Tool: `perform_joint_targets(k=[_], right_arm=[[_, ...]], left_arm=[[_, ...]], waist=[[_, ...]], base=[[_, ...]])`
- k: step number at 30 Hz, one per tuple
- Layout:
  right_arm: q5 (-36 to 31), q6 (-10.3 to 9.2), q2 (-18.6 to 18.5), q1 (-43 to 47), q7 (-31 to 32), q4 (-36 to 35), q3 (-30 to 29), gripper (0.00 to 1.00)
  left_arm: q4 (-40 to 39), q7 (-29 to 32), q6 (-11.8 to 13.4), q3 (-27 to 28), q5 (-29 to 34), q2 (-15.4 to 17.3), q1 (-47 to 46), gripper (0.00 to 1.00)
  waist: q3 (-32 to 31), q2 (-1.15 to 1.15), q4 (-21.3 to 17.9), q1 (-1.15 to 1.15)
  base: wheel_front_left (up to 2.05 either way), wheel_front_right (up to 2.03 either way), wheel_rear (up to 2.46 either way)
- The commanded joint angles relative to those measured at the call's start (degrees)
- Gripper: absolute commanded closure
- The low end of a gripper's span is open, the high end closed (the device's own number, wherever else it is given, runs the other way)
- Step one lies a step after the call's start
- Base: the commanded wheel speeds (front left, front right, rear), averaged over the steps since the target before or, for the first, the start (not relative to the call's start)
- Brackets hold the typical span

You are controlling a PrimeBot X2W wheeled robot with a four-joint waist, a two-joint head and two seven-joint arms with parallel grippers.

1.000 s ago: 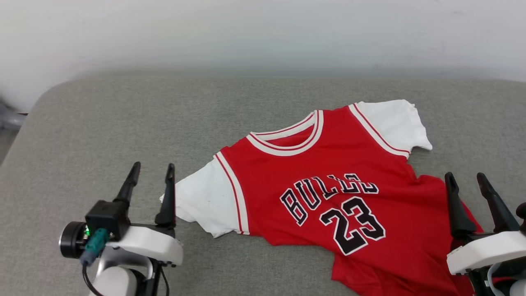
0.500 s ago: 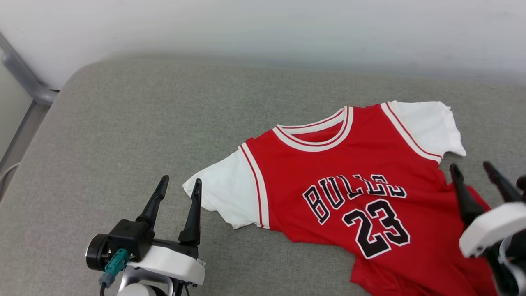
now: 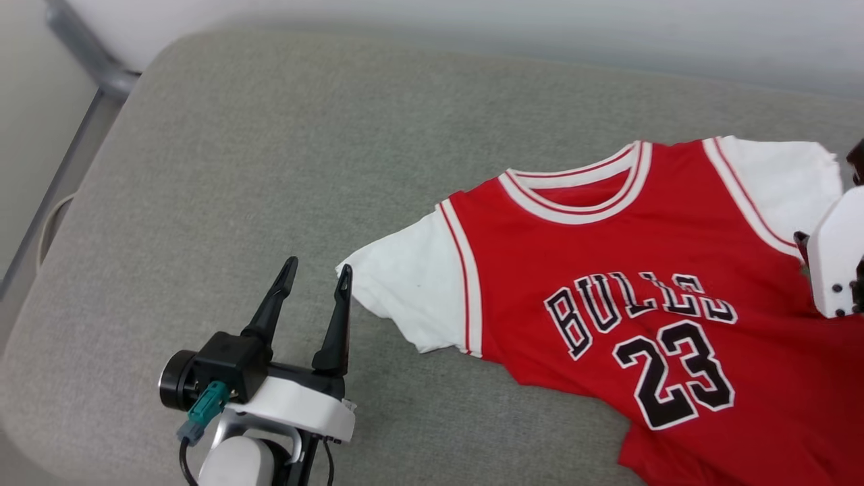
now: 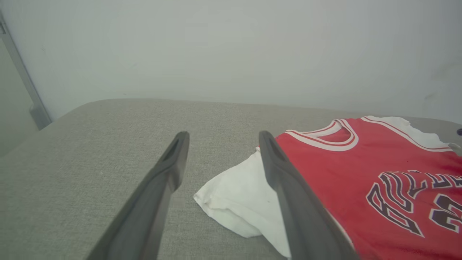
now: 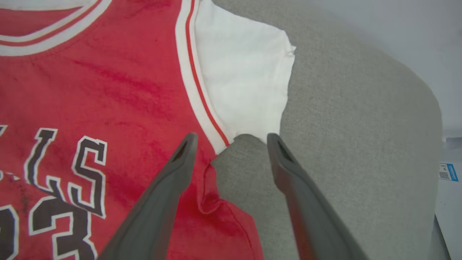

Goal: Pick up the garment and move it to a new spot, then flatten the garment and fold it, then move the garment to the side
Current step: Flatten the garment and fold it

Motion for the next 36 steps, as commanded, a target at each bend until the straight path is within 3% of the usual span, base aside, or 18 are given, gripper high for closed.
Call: perform_joint_targets(k=[1,12,19,20,21,22,28,36], right_arm=[[-0.06,-0.06,-0.35,-1.51,1.31,1.21,0.84,0.0],[1.85,-0.06,-4.69,-6.65,4.6,12.32,2.88,0.0],[5.97,-0.05,-3.13,-3.67,6.01,18.03,2.95,0.0],[6.41,-0.05,-3.03,-3.22,6.2,18.7,2.59,0.21],[6.63,-0.05,-2.99,-2.78,6.27,19.13,2.5,0.95],[6.88,-0.05,-3.11,-2.49,6.11,19.46,2.43,1.0],[5.25,-0.1,-4.1,-2.92,2.57,21.0,-0.67,1.0],[5.11,-0.08,-1.58,1.39,-0.01,22.29,-3.05,1.0]], left_arm=[[0.04,-0.13,-0.26,-0.03,0.46,-0.3,-0.81,0.0],[0.1,-0.13,-0.85,0.87,0.65,-2.04,-2.26,0.0],[0.47,-0.13,-0.97,2.06,1.09,-2.49,-1.87,0.0],[0.49,-0.13,-0.91,2.15,1.24,-2.54,-1.83,0.0],[0.51,-0.13,-0.97,2.24,1.37,-2.56,-1.88,0.0],[0.5,-0.13,-1.03,2.35,1.45,-2.58,-1.94,0.0],[0.83,-0.13,-1.44,2.85,1.97,-2.65,-1.47,0.0],[1.79,-0.14,-1.9,3.79,2.36,-2.68,0.37,0.0]], waist=[[1.92,0.0,1.89,0.0],[5.73,0.0,6.25,0.0],[5.68,0.0,6.39,0.0],[5.64,0.0,6.28,0.0],[5.57,0.0,6.14,0.0],[5.47,0.0,5.99,0.0],[4.12,0.0,4.54,0.0],[-0.64,0.0,1.55,0.0]], base=[[0.0,0.0,0.0],[0.0,0.0,0.0],[0.0,0.0,0.0],[0.0,0.0,0.0],[0.0,0.0,0.0],[0.0,0.0,0.0],[0.0,0.0,0.0],[0.0,0.0,0.0]])
